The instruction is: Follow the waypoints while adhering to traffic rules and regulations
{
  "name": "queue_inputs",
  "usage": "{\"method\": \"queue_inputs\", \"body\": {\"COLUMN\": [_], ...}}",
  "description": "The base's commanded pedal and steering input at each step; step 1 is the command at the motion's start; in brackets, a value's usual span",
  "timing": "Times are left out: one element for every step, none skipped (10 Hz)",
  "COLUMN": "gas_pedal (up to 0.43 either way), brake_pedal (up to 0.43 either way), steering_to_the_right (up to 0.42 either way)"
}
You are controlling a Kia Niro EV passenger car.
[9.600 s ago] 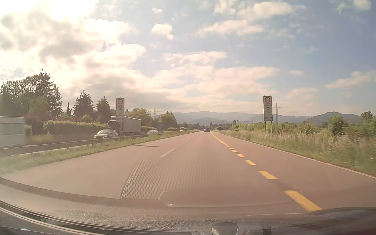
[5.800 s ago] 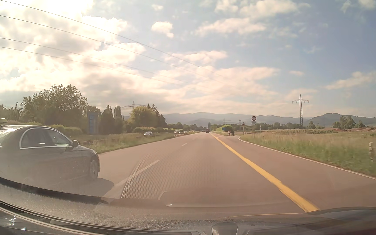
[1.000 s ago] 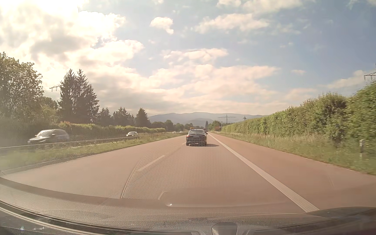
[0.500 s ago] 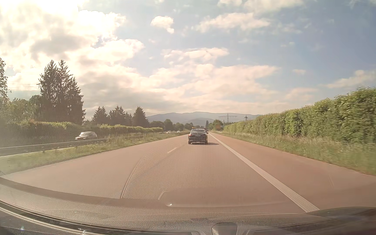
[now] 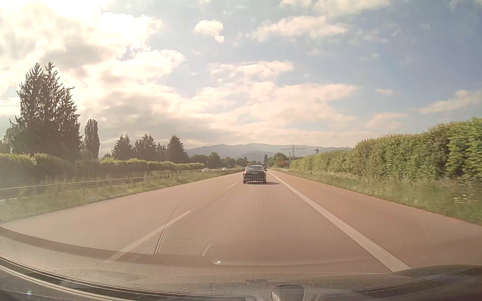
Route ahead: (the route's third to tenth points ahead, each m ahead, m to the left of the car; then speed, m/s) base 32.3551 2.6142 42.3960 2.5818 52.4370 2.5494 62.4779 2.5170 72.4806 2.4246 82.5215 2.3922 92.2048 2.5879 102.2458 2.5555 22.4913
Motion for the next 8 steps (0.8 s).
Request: {"method": "queue_inputs", "body": {"gas_pedal": [0.220, 0.220, 0.220, 0.220, 0.220, 0.220, 0.220, 0.220], "brake_pedal": [0.000, 0.000, 0.000, 0.000, 0.000, 0.000, 0.000, 0.000], "steering_to_the_right": [-0.002, -0.002, -0.002, -0.002, -0.002, -0.002, -0.002, -0.002]}}
